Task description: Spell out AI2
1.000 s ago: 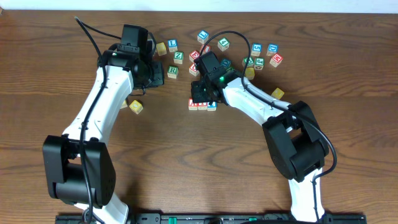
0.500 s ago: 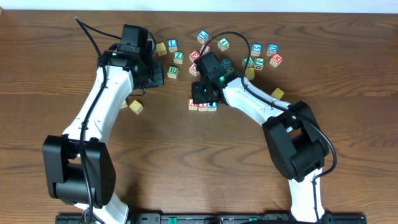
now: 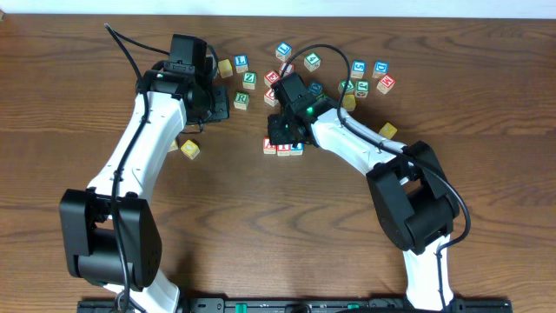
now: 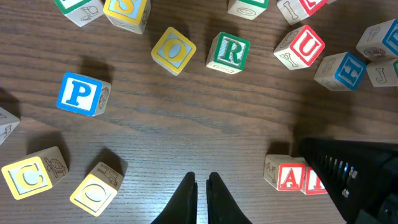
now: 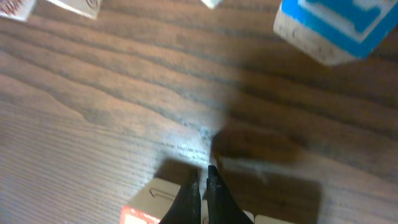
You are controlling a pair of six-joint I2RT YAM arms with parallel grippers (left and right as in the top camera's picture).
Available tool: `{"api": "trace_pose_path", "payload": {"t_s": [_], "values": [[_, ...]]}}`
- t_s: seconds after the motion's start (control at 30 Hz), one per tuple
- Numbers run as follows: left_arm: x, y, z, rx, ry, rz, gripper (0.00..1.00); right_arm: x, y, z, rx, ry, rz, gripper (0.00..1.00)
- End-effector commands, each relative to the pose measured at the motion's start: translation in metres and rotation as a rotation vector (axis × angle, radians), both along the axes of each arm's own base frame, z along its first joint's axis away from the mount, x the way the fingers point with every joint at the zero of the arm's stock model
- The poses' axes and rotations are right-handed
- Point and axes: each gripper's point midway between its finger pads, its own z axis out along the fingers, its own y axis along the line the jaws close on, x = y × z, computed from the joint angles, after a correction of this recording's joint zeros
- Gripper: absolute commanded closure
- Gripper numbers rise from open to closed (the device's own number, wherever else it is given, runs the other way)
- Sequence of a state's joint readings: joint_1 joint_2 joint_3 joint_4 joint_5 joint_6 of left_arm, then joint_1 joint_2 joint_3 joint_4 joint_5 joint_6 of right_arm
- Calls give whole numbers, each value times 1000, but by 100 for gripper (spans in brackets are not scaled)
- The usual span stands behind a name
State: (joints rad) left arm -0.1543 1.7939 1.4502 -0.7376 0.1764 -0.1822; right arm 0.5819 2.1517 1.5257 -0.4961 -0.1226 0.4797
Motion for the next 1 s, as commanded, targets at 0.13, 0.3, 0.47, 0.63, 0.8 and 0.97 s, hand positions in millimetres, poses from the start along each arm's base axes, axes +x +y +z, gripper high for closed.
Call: {"api": "trace_pose_path", "payload": {"t_s": [0.13,0.3,0.47,0.63,0.8,0.97], "values": [[1,3,4,13,-9,2,93,20,11,8,28,-89,12,99],[1,3,4,13,-9,2,93,15,21,9,31,-103,42,99],[1,3,4,13,-9,2,92,9,29,10,33,-104,62,99],[1,3,4,13,-9,2,93,4,34,9,30,-97,75,99],[1,3,4,13,-9,2,92,-1,37,8,25,-91,85,99],[1,3,4,13,-8,2,92,-4,36,6,17,-79,86,99]]}}
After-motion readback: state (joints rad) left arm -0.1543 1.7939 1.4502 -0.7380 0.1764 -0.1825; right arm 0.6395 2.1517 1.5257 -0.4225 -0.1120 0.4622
